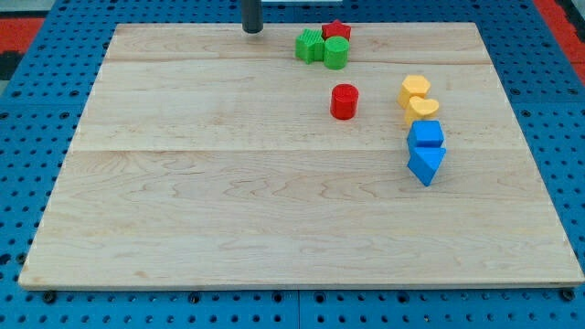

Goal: Move the red star to the top right

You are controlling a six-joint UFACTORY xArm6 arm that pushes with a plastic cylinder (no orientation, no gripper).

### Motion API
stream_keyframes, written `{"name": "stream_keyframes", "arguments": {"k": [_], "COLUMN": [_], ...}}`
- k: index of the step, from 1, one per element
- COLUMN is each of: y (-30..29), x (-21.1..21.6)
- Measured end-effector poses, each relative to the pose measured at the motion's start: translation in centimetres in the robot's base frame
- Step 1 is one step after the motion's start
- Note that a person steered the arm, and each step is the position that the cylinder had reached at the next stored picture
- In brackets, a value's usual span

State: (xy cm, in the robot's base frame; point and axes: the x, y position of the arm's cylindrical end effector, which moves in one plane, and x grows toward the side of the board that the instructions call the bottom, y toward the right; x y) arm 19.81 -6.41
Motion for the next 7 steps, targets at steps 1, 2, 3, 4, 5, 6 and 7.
{"name": "stream_keyframes", "arguments": {"k": [1, 2, 3, 4, 5, 6, 7], "y": [1.2, 4.6, 7.9, 11.0, 13.8, 16.4, 19.0], "x": [1.2, 1.7, 1.7, 1.7, 1.9, 2.0, 4.5]}}
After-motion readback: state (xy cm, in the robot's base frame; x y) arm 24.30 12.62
